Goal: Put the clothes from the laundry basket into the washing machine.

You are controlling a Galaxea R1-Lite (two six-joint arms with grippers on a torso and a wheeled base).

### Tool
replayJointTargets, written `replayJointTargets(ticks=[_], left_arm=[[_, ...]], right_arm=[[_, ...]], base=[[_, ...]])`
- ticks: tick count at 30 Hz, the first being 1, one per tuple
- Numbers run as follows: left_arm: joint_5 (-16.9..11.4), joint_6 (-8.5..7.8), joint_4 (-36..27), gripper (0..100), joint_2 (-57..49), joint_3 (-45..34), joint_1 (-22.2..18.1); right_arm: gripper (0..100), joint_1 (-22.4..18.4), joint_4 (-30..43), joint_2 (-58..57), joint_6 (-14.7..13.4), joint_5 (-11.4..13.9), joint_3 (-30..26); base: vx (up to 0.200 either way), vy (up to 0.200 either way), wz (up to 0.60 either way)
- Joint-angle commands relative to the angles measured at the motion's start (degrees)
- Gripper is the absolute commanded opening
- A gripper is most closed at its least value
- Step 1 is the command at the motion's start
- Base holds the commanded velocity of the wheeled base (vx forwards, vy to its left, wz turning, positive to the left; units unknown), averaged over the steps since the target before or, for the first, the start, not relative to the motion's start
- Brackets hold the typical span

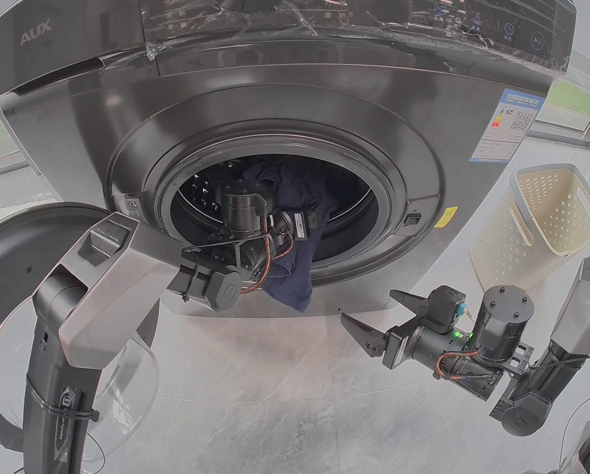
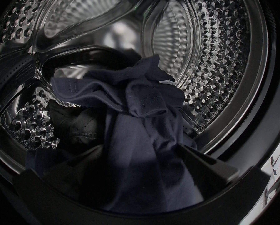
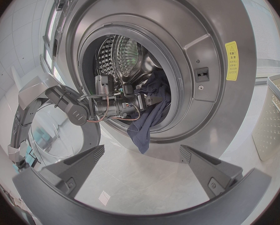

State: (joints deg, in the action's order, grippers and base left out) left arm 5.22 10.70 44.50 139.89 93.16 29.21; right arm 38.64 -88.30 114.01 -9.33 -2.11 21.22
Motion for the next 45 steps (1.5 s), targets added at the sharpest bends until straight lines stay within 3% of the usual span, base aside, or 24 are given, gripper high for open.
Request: replayJointTargets(ticks=[1,9,10,12,15,28,29,32,40,45], left_arm=[[-0.12,-0.16,0.06,0,2.23,1.85,-0.2],[0.58,0.63,-1.52,0,3.46,8.62,-0.38],[2.34,2.3,-2.48,0,5.31,14.07,-0.82],[3.84,3.8,-2.75,0,6.28,17.93,-1.35],[4.63,4.85,-3.36,0,8.21,21.43,-1.87],[4.8,4.94,-1.87,0,7.68,21.43,-2.49],[4.8,4.94,-1.87,100,7.68,21.43,-2.49],[4.8,5.03,-2.48,100,4.78,21.43,-1.96],[3.75,3.8,-5.3,100,-4.97,7.21,-0.2],[0.32,-0.33,-6.7,100,-6.29,-2.81,0.23]], right_arm=[[100,0.03,-0.03,0.08,0.01,0.0,0.05],[100,0.03,-0.03,0.08,0.01,0.0,0.05],[100,0.03,-0.03,0.08,0.01,0.0,0.05],[100,0.12,-0.03,0.08,0.01,0.0,0.05],[100,0.03,-0.03,0.16,0.01,0.0,0.05],[100,0.03,-0.03,0.78,-0.08,0.0,0.05],[100,0.03,-0.03,0.78,-0.08,0.0,0.05],[100,-0.06,-0.03,0.78,-0.08,0.0,0.05],[100,0.03,-0.03,0.6,-0.08,0.0,0.13],[100,0.03,-0.03,0.43,-0.08,0.0,0.13]], base=[[0.0,0.0,0.0],[0.0,0.0,0.0],[0.0,0.0,0.0],[0.0,0.0,0.0],[0.0,0.0,0.0],[0.0,0.0,0.0],[0.0,0.0,0.0],[0.0,0.0,0.0],[0.0,0.0,0.0],[0.0,0.0,0.0]])
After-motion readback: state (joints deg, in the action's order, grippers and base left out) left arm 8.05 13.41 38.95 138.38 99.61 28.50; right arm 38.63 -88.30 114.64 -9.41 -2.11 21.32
